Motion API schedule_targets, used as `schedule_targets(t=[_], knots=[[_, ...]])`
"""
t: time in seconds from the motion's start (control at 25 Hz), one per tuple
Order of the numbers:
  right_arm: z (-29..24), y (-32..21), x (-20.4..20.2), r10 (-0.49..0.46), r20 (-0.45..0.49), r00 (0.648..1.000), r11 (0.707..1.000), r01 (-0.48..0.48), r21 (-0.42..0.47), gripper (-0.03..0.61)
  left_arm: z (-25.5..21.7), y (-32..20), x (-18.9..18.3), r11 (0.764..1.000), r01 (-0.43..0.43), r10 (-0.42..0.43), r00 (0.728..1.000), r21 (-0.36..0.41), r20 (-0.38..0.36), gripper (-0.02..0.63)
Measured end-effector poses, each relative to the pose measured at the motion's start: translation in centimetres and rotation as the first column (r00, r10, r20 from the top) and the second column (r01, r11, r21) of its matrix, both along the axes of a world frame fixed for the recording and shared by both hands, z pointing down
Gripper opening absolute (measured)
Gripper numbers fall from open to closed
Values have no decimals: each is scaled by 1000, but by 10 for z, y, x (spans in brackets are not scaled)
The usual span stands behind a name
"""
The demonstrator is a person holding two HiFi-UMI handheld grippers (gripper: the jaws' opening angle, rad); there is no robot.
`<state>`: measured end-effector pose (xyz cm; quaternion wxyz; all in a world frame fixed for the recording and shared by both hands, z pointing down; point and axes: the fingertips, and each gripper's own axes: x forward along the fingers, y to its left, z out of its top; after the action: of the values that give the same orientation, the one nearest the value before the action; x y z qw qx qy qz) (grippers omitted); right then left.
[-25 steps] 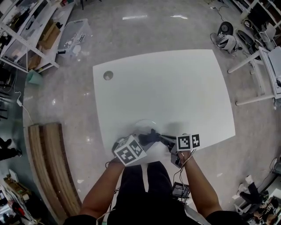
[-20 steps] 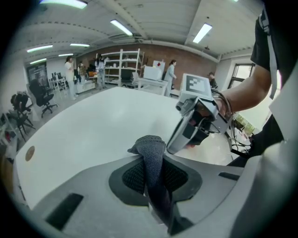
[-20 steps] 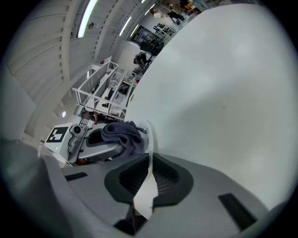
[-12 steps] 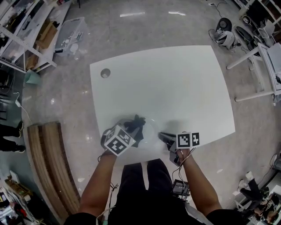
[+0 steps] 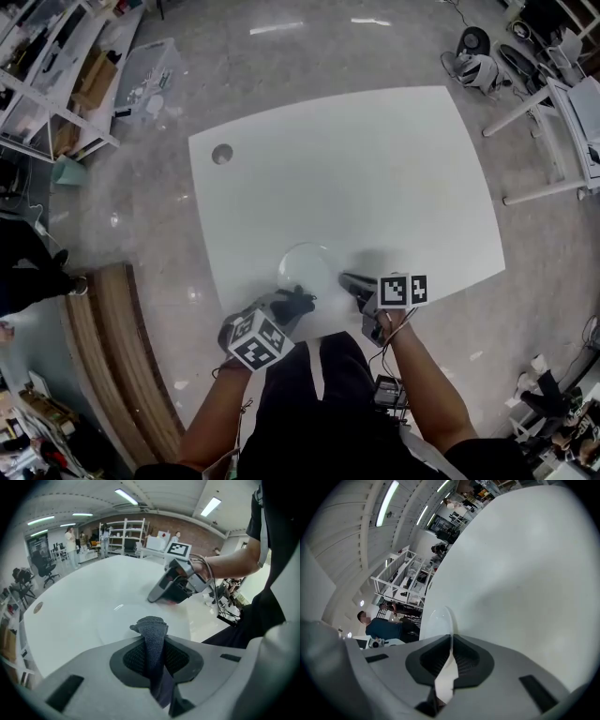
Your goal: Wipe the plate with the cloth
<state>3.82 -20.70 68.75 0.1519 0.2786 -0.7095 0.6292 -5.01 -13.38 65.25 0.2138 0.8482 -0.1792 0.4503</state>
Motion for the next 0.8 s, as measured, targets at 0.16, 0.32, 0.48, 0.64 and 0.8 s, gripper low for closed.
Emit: schedule_targets(t=[0.16, 0.32, 0.48, 0.64, 0.8], knots=[[-1, 1, -1, -6, -6, 1000, 1000, 6, 6, 18, 1, -3, 42, 999, -51, 50, 997, -6, -50, 54], [0, 4, -2, -17, -5, 1000, 1000, 17, 1, 18, -1, -39, 56, 999, -37, 39, 997, 24, -62, 54], [0, 5, -5, -22, -3, 1000, 1000, 22, 0, 18, 2, -85, 44, 999, 9, -6, 999, 54, -48, 54], [0, 6, -3, -13, 1, 1000, 1000, 13, -3, 18, 6, -108, 13, 996, 66, -66, 998, 60, -14, 54], [0, 6, 1, -7, 1, 1000, 1000, 7, -2, 18, 6, -98, -22, 992, 111, -113, 993, 56, 29, 54]])
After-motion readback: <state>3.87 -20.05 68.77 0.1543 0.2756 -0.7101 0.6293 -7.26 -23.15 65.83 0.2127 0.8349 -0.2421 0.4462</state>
